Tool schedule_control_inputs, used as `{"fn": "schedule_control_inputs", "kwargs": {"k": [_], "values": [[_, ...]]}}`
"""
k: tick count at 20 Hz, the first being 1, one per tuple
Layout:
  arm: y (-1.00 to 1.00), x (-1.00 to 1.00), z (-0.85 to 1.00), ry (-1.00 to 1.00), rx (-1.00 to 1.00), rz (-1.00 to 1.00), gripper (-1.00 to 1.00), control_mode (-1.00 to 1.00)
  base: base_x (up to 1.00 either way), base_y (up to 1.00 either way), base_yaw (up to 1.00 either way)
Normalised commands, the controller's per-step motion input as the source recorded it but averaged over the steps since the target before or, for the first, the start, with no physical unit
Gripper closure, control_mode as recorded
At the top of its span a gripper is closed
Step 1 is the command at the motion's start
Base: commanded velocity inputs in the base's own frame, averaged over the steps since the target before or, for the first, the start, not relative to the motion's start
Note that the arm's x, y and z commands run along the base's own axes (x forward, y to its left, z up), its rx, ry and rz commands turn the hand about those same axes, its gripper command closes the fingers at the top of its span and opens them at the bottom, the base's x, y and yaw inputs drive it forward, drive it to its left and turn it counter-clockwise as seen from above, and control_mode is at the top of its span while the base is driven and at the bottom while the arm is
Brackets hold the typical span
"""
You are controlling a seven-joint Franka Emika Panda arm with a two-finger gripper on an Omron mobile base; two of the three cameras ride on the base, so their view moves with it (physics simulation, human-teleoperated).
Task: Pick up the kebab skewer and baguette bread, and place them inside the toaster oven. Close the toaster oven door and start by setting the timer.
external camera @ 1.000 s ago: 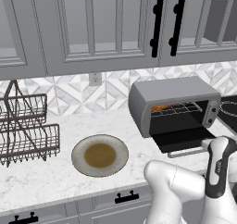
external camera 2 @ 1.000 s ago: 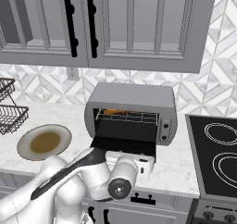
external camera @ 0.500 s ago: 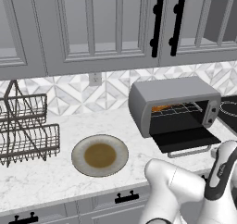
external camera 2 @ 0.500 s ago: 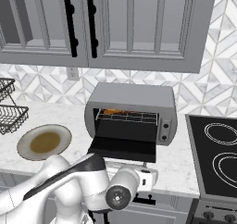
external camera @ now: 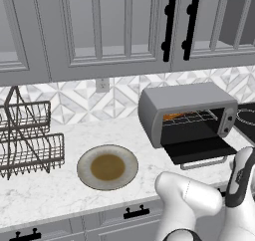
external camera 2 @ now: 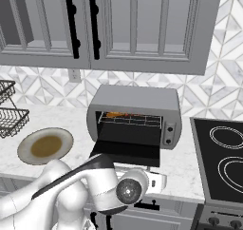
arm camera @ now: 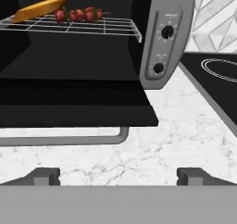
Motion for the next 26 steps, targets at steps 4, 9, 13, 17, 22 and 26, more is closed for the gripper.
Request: {"fn": "schedule_control_inputs", "kwargs": {"k": [4,9,13,17,22,26], "values": [[-0.03,0.00,-0.18,0.08,-0.04,0.02,-1.00,-1.00,0.00,0.00,0.00],[0.00,0.00,-0.21,0.03,-0.03,0.01,-1.00,-1.00,0.00,0.00,0.00],[-0.06,0.15,0.00,0.00,0.00,0.00,-1.00,-1.00,0.00,0.00,0.00],[0.05,0.50,-0.05,0.00,0.00,0.00,-1.00,-1.00,0.00,0.00,0.00],[0.14,0.60,-0.25,0.00,0.00,0.00,-1.00,-1.00,0.00,0.00,0.00],[0.06,0.50,-0.19,0.00,0.00,0.00,-1.00,-1.00,0.00,0.00,0.00]]}}
